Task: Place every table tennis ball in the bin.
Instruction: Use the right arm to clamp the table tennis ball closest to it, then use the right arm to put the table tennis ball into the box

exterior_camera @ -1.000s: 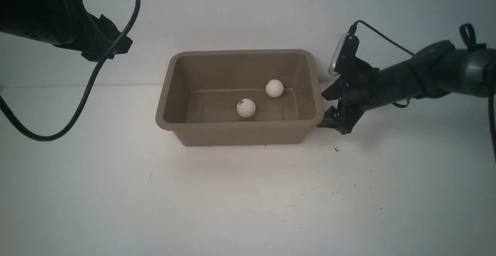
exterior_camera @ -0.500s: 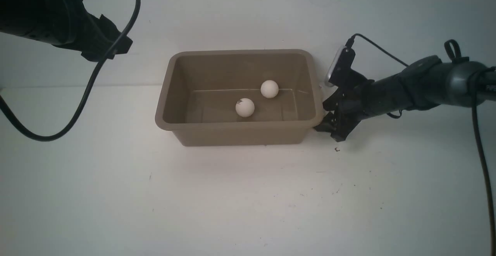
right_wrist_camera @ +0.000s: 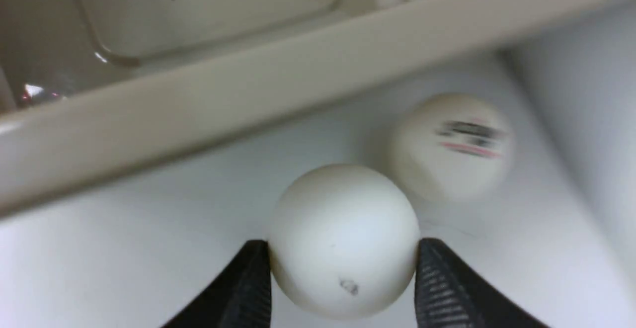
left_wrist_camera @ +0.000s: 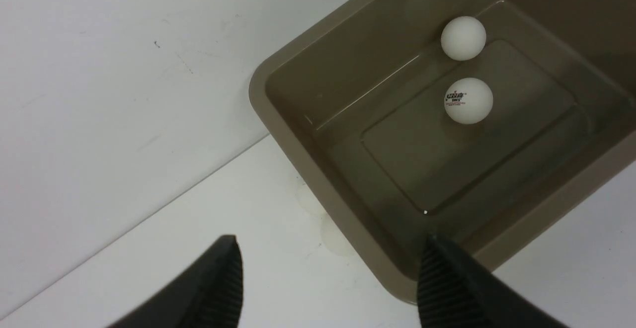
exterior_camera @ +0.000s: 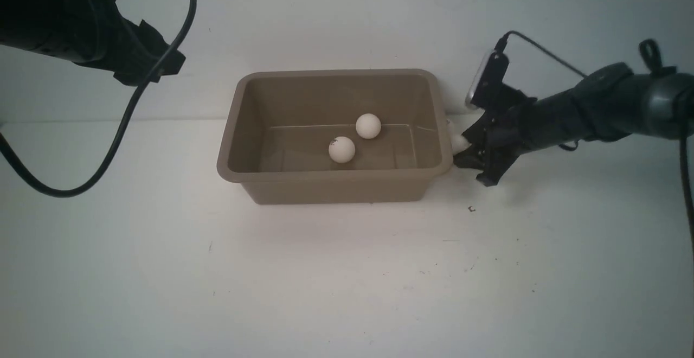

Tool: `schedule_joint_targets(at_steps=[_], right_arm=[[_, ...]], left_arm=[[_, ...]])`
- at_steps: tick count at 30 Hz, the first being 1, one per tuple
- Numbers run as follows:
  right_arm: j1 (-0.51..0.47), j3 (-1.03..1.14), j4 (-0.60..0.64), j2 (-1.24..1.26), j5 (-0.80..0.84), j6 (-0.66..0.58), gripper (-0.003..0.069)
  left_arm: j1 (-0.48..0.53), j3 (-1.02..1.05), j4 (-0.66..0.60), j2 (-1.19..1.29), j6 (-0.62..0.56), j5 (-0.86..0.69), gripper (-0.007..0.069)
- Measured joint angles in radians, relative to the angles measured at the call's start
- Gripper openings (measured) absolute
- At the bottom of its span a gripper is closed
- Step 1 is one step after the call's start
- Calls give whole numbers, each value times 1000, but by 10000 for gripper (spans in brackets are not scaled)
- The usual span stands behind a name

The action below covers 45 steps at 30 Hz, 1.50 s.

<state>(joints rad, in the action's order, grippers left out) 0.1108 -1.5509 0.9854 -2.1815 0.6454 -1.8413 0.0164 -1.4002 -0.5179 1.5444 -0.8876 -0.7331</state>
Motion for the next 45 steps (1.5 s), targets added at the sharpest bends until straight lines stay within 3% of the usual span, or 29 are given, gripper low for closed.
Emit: schedule_joint_targets(at_steps=[4,8,13,16,23,30,34,38,45], right_arm=[[-42,0,-39,89,68,38,338],[-53,0,3,154,172,33,338],[38,0,138,158,202,-34,338],[112,0,198,138,166,-92,338],[228,0,311,24,-126,-288,338],[211,1,472,17,-73,-298,338],[207,1,496,45,-37,-290,384],[205,1,500,84,-31,-228,510],[201,1,499,86,-31,-215,538]], left_arm=[[0,0,0,0,0,0,426],[1,0,0,0,0,0,426],[1,0,0,0,0,0,426],[1,0,0,0,0,0,426],[1,0,0,0,0,0,426],[1,0,0,0,0,0,426],[1,0,0,0,0,0,426],[1,0,0,0,0,0,426],[1,0,0,0,0,0,426]])
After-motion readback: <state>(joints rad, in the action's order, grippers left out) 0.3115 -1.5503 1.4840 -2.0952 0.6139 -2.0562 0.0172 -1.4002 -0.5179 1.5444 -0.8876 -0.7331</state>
